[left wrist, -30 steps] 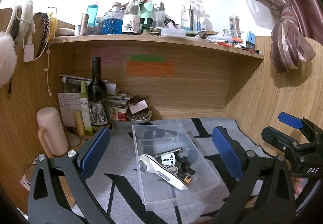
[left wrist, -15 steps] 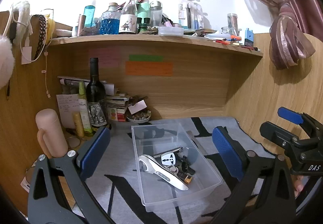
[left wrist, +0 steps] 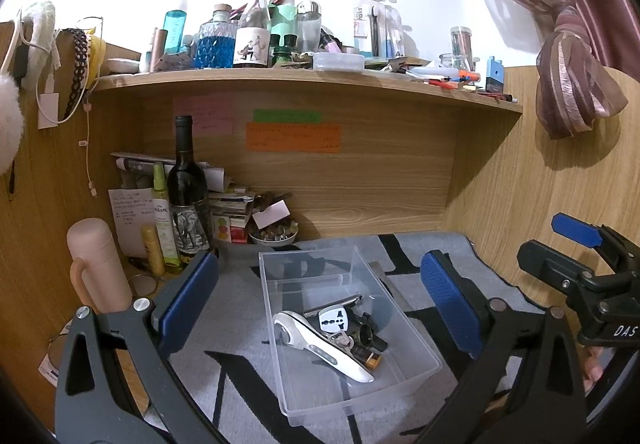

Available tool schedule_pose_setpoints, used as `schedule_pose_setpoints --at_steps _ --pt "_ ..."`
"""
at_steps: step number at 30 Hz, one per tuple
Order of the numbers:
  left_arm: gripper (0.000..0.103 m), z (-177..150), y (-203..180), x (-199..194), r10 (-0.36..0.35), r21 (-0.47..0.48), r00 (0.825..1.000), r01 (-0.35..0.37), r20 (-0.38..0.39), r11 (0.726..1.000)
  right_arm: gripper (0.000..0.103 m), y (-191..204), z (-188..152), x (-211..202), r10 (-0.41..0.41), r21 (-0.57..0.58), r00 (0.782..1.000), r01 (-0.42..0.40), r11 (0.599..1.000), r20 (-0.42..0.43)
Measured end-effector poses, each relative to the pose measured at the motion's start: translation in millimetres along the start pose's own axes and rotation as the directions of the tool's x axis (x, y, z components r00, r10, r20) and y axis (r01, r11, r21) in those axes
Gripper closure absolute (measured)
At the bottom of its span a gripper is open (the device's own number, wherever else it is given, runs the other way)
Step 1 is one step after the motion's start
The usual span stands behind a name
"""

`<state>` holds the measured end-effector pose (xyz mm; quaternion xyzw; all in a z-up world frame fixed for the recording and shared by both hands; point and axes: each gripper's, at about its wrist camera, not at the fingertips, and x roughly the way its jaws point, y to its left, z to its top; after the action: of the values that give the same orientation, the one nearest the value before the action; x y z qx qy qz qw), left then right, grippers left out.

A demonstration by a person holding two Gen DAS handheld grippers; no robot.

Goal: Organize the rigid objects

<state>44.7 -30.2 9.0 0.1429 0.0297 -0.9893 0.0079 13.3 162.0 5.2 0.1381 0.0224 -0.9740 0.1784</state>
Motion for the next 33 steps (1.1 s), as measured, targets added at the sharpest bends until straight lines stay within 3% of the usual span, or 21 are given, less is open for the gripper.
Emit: schedule_pose_setpoints --at_steps 33 --pt "0.0 2 -5 10 -0.015 0.01 1.0 0.015 -0.003 1.0 0.0 4 0 6 -0.013 0.004 1.0 0.013 1.0 -0.017"
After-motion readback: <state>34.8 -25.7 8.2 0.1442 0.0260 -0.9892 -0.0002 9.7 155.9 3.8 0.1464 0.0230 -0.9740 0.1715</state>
